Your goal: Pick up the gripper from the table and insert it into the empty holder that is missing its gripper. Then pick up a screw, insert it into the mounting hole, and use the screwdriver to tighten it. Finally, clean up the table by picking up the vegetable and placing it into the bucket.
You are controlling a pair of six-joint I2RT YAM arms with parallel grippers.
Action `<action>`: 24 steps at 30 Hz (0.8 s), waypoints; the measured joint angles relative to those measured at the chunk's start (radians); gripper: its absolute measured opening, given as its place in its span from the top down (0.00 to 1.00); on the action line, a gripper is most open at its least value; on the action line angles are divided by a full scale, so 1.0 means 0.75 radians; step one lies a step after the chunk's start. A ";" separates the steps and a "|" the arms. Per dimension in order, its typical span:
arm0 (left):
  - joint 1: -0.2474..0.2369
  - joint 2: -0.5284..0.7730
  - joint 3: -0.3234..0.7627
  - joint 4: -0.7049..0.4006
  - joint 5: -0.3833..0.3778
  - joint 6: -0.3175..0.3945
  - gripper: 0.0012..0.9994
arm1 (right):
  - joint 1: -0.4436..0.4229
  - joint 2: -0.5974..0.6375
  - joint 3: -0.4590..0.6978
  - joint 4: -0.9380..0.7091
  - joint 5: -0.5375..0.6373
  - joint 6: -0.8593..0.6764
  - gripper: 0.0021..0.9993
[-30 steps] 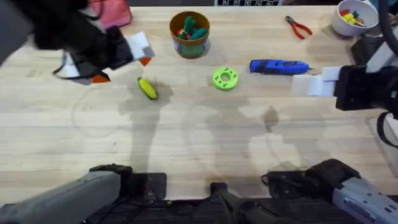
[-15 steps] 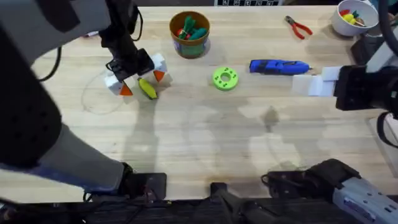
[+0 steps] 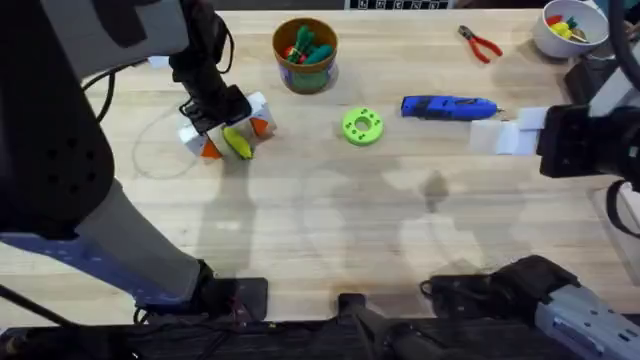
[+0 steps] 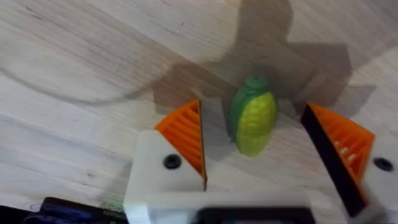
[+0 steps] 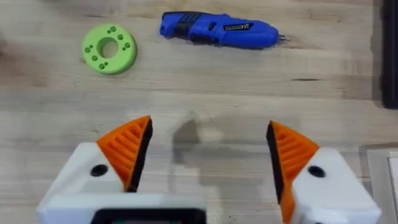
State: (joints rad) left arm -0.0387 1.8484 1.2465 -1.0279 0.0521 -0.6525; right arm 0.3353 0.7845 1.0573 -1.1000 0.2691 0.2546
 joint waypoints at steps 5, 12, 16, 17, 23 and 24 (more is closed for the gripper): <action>0.000 0.000 0.000 -0.001 0.004 0.000 0.37 | 0.000 0.000 0.000 0.000 0.000 0.000 0.01; 0.000 -0.001 0.004 0.005 0.006 0.010 0.96 | 0.000 0.000 0.000 0.000 0.000 0.000 0.01; 0.001 -0.001 0.005 0.000 0.016 0.029 0.96 | 0.000 0.000 0.000 0.000 0.000 0.000 0.01; 0.001 -0.001 0.006 -0.008 0.017 0.039 0.96 | 0.000 0.000 0.000 0.000 0.000 0.000 0.01; 0.000 -0.042 0.080 -0.110 0.030 0.156 0.96 | 0.000 0.000 0.000 0.000 0.000 0.000 0.01; 0.000 -0.058 0.104 -0.128 0.032 0.183 0.96 | 0.000 0.000 0.000 0.000 0.000 0.000 0.01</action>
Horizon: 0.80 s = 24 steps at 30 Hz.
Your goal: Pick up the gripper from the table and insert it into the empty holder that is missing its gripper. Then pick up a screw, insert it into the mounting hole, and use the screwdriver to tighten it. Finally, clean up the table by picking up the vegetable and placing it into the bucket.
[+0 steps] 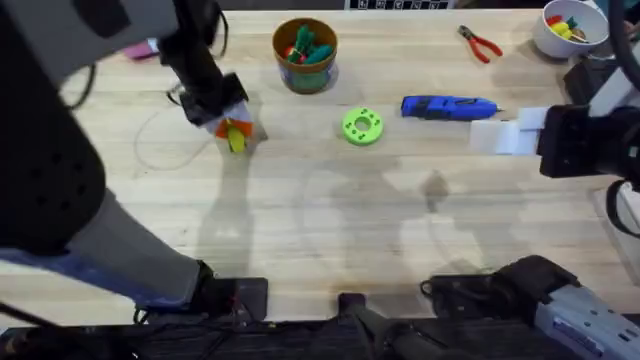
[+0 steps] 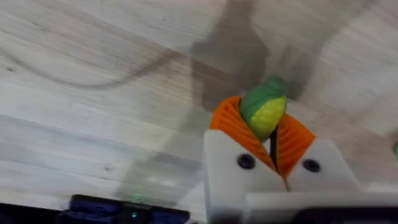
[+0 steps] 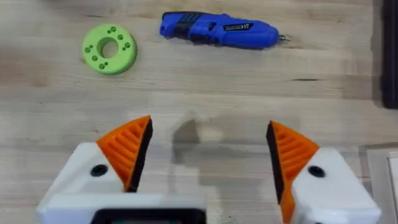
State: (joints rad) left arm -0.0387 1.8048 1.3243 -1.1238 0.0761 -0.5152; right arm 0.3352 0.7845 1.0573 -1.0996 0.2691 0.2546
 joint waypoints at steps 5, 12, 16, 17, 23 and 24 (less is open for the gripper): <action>-0.018 -0.126 0.206 -0.090 0.023 0.222 0.96 | 0.000 0.000 0.000 0.000 0.000 0.000 0.00; -0.166 -0.184 0.488 0.010 0.072 0.432 0.96 | 0.000 0.000 0.000 -0.011 0.000 0.000 0.01; -0.255 -0.174 0.506 0.215 0.083 0.453 0.96 | 0.000 0.000 0.000 -0.022 0.000 0.000 0.01; -0.273 -0.166 0.506 0.254 0.083 0.457 0.96 | 0.000 0.000 0.000 -0.022 0.000 0.000 0.01; -0.314 -0.021 0.506 0.456 0.083 0.465 0.96 | 0.000 0.000 0.000 -0.026 0.000 0.001 0.01; -0.314 0.015 0.506 0.476 0.083 0.467 0.96 | 0.000 0.000 0.000 -0.027 0.000 0.000 0.01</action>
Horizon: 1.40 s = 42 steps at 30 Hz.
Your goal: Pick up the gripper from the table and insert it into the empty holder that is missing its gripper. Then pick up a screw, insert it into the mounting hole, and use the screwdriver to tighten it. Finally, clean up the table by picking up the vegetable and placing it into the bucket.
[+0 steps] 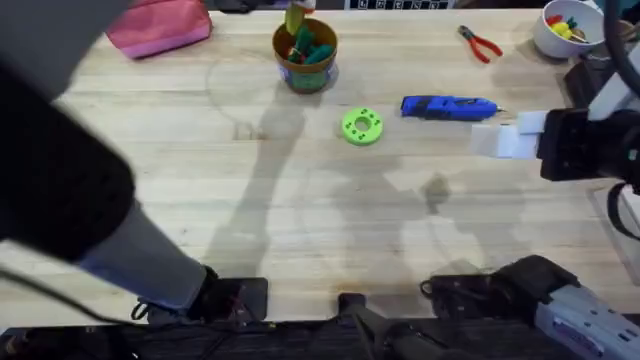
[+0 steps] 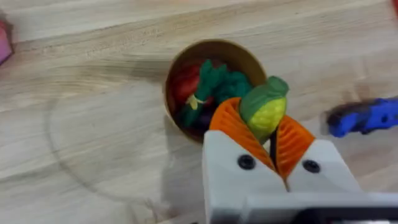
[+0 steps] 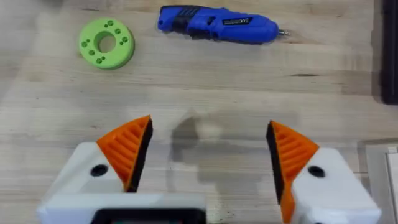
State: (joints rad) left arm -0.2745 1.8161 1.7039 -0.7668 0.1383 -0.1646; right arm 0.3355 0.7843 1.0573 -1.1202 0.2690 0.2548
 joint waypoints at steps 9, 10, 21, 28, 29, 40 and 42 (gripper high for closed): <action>0.003 0.173 -0.002 0.088 -0.001 0.001 0.96 | 0.000 0.000 0.000 -0.001 0.000 0.000 0.01; 0.003 0.169 -0.002 0.093 -0.001 0.001 0.96 | 0.000 0.000 0.000 -0.001 0.000 0.000 0.01; 0.003 0.156 -0.002 0.084 -0.001 0.006 0.01 | 0.000 0.000 0.000 -0.002 0.000 0.000 0.01; 0.003 0.000 -0.002 -0.078 -0.006 0.033 0.01 | 0.000 0.000 0.000 -0.002 0.000 0.000 0.01; 0.003 -0.044 -0.002 -0.124 -0.014 0.038 0.01 | -0.001 0.000 0.000 -0.002 0.000 0.000 0.01; 0.004 -0.425 -0.031 -0.551 -0.138 0.096 0.01 | 0.000 0.000 0.000 -0.002 0.000 0.000 0.01; 0.004 -0.488 -0.092 -0.558 -0.145 0.104 0.01 | -0.001 0.000 0.000 -0.004 0.000 0.000 0.01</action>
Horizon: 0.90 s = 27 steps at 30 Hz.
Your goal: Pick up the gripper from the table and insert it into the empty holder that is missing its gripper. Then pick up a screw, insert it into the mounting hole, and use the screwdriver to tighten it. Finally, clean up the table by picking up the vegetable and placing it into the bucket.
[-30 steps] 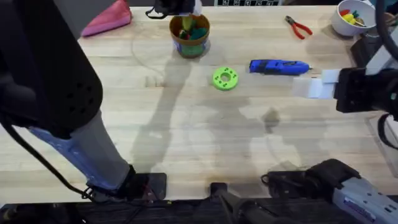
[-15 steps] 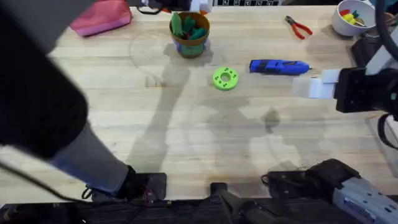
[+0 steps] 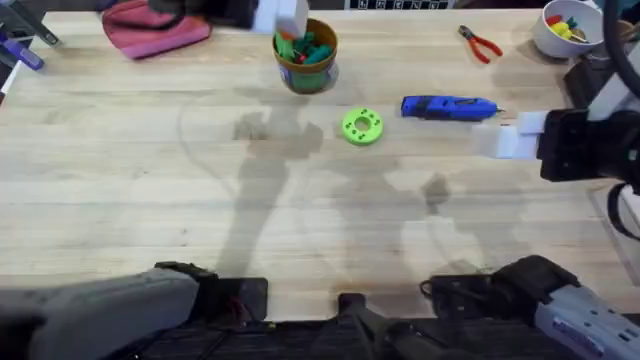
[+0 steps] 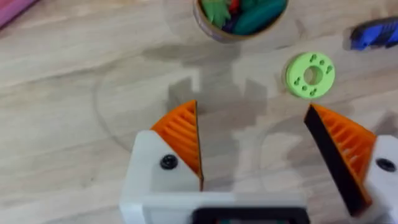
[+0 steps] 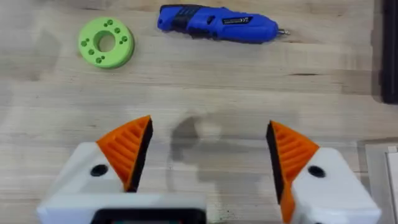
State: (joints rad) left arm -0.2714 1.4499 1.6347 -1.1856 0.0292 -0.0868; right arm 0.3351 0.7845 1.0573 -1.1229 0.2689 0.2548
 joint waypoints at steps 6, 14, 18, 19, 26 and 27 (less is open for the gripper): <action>0.001 -0.230 -0.291 -0.007 -0.018 0.006 0.01 | 0.001 0.000 0.000 -0.014 0.000 0.000 0.01; 0.001 -0.442 -0.578 -0.012 -0.032 0.006 0.01 | 0.000 0.000 0.000 -0.014 0.000 0.000 0.01; 0.001 -0.442 -0.619 -0.004 -0.035 0.007 0.01 | 0.000 0.000 0.000 -0.014 0.000 0.000 0.01; 0.002 -0.442 -0.620 -0.005 -0.034 0.007 0.01 | 0.000 0.000 0.000 -0.014 0.000 0.000 0.01; 0.001 -0.442 -0.620 0.000 -0.035 0.007 0.01 | 0.000 0.000 0.000 -0.014 0.000 0.000 0.01; 0.001 -0.442 -0.620 0.000 -0.035 0.007 0.01 | 0.001 0.000 0.000 -0.014 0.000 0.000 0.00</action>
State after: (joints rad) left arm -0.2705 1.1183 1.1694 -1.1854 0.0032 -0.0818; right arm 0.3355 0.7845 1.0573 -1.1336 0.2691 0.2550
